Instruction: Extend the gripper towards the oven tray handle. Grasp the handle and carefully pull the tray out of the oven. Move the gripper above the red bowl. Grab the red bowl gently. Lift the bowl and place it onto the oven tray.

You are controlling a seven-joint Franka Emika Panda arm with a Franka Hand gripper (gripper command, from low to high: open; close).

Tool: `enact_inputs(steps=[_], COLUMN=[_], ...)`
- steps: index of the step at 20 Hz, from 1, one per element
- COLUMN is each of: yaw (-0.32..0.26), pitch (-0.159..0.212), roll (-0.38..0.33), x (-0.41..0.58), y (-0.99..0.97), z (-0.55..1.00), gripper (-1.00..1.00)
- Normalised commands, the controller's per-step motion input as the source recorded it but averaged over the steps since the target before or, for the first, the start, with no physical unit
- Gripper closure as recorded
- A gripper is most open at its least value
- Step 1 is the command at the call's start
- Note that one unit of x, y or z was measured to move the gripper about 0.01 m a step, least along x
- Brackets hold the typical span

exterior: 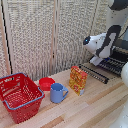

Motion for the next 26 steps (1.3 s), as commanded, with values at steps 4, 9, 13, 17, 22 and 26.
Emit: enact_inputs(steps=[4, 9, 13, 17, 22, 26], yaw=[-0.009, -0.026, -0.022, 0.007, 0.015, 0.032], pitch=[-0.042, -0.03, 0.003, 0.041, 0.003, 0.009], roll=[0.024, 0.0, -0.014, -0.011, 0.0, 0.006], x=[0.073, 0.094, 0.153, 0.266, 0.073, 0.111], y=[0.96, 0.97, 0.54, 0.34, 0.01, 0.02], z=[-0.28, -0.28, -0.06, -0.06, -0.01, 0.05], gripper=[1.0, 1.0, 1.0, 1.0, -1.0, -1.0])
